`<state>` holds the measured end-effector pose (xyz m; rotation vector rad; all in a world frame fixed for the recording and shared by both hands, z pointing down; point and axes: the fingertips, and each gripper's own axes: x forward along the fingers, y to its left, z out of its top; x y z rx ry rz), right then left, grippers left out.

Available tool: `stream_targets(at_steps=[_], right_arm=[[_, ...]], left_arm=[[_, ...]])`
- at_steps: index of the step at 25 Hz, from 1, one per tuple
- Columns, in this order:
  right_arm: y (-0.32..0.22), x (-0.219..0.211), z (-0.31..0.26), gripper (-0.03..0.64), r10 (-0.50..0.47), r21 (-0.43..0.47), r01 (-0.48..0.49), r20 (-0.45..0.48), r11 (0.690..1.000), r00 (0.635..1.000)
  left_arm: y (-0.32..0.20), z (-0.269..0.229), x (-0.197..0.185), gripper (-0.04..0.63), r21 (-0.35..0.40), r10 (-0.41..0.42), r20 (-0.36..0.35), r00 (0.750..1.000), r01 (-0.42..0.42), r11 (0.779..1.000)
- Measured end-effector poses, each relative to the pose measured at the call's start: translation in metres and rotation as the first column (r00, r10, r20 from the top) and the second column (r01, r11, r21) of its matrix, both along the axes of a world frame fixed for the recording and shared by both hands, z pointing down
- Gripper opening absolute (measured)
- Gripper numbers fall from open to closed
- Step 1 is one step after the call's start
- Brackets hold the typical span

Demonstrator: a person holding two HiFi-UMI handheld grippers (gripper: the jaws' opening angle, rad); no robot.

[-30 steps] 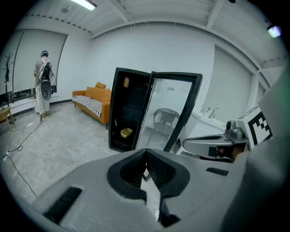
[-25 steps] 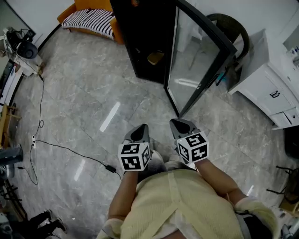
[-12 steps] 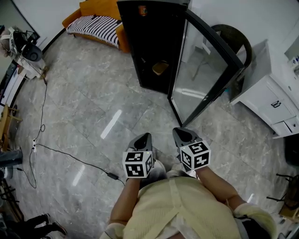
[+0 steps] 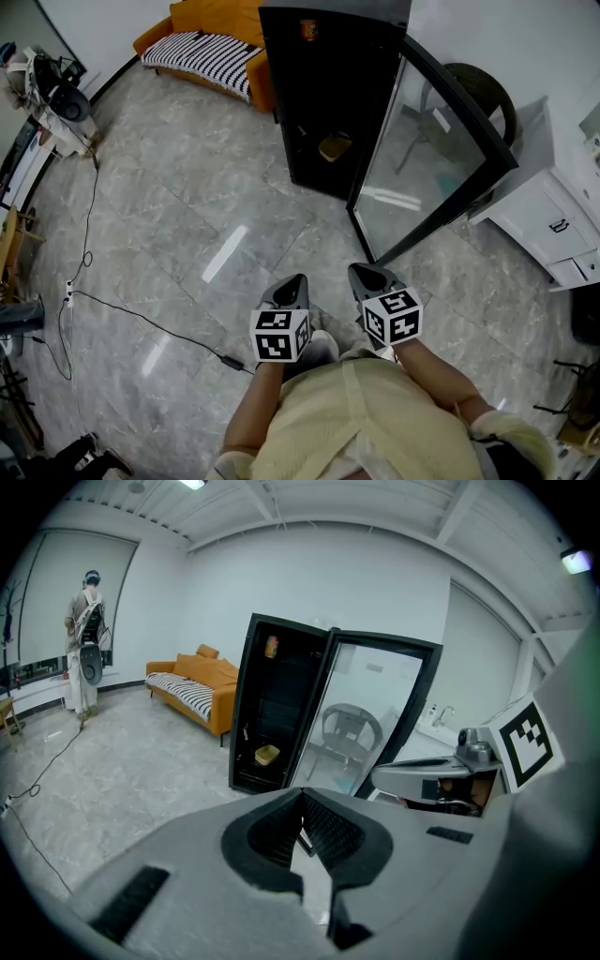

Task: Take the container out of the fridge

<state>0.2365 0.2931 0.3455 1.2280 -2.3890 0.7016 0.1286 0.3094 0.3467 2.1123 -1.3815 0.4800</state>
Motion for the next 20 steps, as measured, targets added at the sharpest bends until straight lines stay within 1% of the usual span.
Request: stream_targets(at_steps=[6,12,16,20], right_arm=[[-0.019,-0.018,0.007,0.028,0.007,-0.026,-0.008,-0.018,1.0,1.0],[-0.037,-0.043,0.012,0.028,0.003,-0.044,-0.005,-0.033,0.999,0.999],[-0.048,-0.055,0.015,0.028,-0.015,-0.023,0.013,-0.069,1.0,0.998],[-0.061,-0.065,0.016,0.028,-0.02,-0.028,0.018,-0.068,0.999,0.997]], left_arm=[[-0.02,0.002,-0.017,0.021,-0.008,0.012,-0.014,1.0,-0.012,1.0],[-0.034,0.01,-0.043,0.021,-0.029,0.006,-0.026,1.0,-0.007,1.0],[-0.044,0.014,-0.056,0.021,-0.031,0.008,-0.023,1.0,-0.008,0.999],[-0.054,0.015,-0.068,0.021,-0.033,0.002,-0.018,1.0,-0.003,0.999]])
